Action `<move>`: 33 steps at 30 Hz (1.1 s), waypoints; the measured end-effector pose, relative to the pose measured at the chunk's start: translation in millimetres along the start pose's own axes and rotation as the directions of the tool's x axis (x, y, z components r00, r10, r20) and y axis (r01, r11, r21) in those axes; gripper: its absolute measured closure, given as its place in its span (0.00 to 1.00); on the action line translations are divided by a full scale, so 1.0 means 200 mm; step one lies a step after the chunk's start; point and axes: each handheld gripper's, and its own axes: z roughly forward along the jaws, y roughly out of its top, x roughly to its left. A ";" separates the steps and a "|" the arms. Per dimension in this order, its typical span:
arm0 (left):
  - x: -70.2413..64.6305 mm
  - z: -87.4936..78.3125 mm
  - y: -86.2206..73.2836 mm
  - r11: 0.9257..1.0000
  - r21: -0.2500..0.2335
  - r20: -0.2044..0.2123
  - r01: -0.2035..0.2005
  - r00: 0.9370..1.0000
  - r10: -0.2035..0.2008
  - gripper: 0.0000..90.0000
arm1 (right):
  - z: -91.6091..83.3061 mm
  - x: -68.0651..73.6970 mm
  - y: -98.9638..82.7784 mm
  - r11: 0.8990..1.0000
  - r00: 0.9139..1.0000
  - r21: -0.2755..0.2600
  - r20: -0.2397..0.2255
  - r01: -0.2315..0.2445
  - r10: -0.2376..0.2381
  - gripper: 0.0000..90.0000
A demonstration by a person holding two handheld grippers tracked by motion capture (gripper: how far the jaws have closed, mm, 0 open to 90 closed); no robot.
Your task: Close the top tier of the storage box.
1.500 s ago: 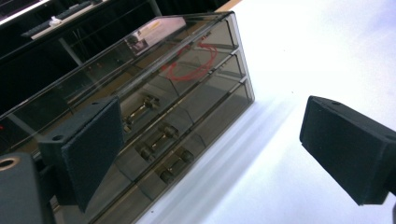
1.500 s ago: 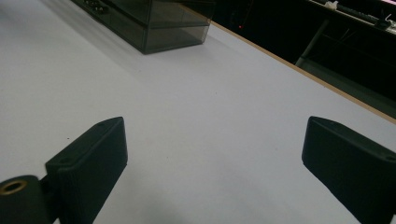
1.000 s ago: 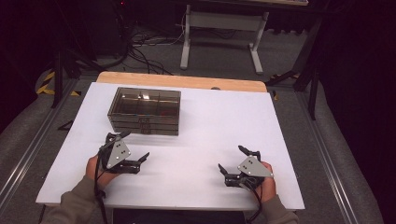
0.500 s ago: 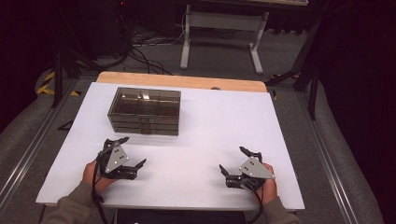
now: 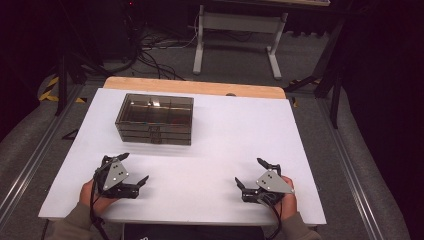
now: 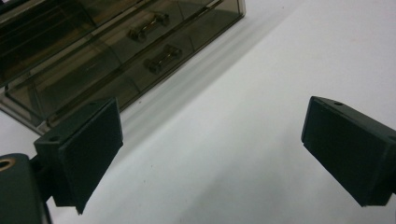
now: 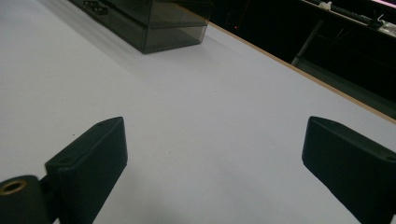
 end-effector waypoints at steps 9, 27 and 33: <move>0.02 -0.03 -0.02 1.000 -0.006 -0.010 0.002 1.000 -0.002 0.06 | -0.01 0.02 0.01 1.000 1.000 -0.008 0.002 0.009 -0.009 0.08; 0.01 -0.01 -0.02 1.000 0.007 -0.001 -0.003 1.000 0.003 0.07 | 0.01 0.01 0.00 1.000 1.000 0.002 0.005 -0.005 0.005 0.08; 0.02 -0.01 -0.02 1.000 0.012 0.002 -0.005 1.000 0.005 0.07 | 0.01 0.00 0.00 1.000 1.000 0.004 0.006 -0.005 0.005 0.08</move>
